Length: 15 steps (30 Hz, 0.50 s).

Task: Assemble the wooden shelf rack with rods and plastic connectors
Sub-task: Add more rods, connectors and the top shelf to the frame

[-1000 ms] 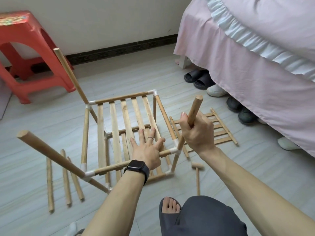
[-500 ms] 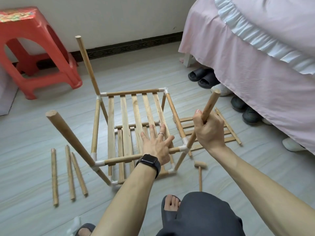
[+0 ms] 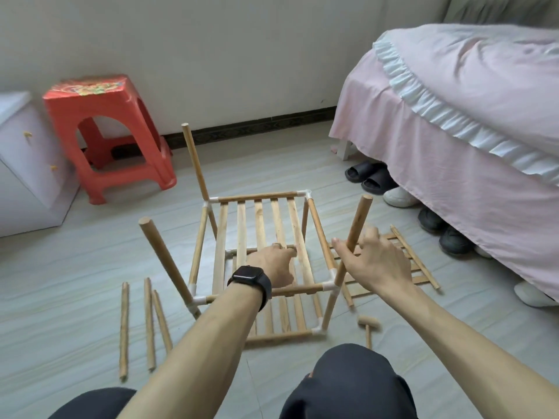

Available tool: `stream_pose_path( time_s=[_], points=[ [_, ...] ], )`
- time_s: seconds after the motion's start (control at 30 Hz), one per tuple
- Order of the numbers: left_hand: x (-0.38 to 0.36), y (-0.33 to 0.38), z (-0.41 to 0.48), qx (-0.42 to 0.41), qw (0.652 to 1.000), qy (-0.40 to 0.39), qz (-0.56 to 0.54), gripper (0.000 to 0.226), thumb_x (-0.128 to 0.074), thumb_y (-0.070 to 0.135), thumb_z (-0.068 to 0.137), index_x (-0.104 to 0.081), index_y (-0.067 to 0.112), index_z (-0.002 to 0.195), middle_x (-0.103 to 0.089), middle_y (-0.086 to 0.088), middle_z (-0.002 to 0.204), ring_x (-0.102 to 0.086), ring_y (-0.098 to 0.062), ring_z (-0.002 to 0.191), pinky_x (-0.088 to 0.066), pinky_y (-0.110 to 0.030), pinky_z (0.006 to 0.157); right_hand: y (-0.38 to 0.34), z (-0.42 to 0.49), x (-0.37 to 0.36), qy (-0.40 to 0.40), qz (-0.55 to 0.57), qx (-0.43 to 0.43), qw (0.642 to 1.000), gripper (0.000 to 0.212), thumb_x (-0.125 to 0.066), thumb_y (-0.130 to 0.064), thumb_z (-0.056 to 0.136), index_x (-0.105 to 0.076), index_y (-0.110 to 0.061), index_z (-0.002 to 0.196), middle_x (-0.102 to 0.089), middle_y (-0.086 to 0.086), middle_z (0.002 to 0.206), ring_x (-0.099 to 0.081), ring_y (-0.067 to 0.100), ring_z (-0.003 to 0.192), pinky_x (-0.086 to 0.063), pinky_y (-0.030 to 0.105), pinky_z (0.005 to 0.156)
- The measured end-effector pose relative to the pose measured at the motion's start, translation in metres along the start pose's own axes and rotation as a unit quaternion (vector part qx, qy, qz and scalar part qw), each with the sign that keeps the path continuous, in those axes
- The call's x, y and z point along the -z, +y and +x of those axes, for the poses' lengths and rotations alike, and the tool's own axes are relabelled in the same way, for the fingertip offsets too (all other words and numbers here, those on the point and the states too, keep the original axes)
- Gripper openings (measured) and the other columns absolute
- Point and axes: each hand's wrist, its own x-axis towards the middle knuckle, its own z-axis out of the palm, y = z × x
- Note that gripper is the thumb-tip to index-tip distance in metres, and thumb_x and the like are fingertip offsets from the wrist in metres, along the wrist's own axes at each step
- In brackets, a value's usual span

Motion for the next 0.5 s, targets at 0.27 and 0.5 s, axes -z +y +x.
stream_pose_path(
  time_s=[0.27,0.5],
  points=[
    [0.103,-0.057,-0.047,0.039,0.993,0.114,0.017,0.037,-0.052,0.035,0.099,-0.056,0.035,0.136,-0.062,0.0,0.13,-0.061,-0.025,0.113,-0.053,-0.035,0.081,-0.083,-0.007,0.03,-0.273,-0.084,0.083,0.955,0.041,-0.05,-0.063,0.095,-0.064,-0.025,0.089,-0.07,-0.007,0.073,-0.067,0.007,0.066,-0.049,0.025,0.054],
    [0.158,-0.154,-0.114,0.134,0.968,0.176,-0.118,0.031,-0.049,0.044,0.1,-0.064,0.031,0.123,-0.068,0.0,0.119,-0.063,-0.023,0.104,-0.055,-0.042,0.093,-0.2,0.023,0.015,-0.139,-0.031,0.243,0.959,0.041,-0.046,-0.058,0.094,-0.057,-0.034,0.126,-0.068,-0.006,0.115,-0.064,0.018,0.1,-0.055,0.039,0.078]
  ],
)
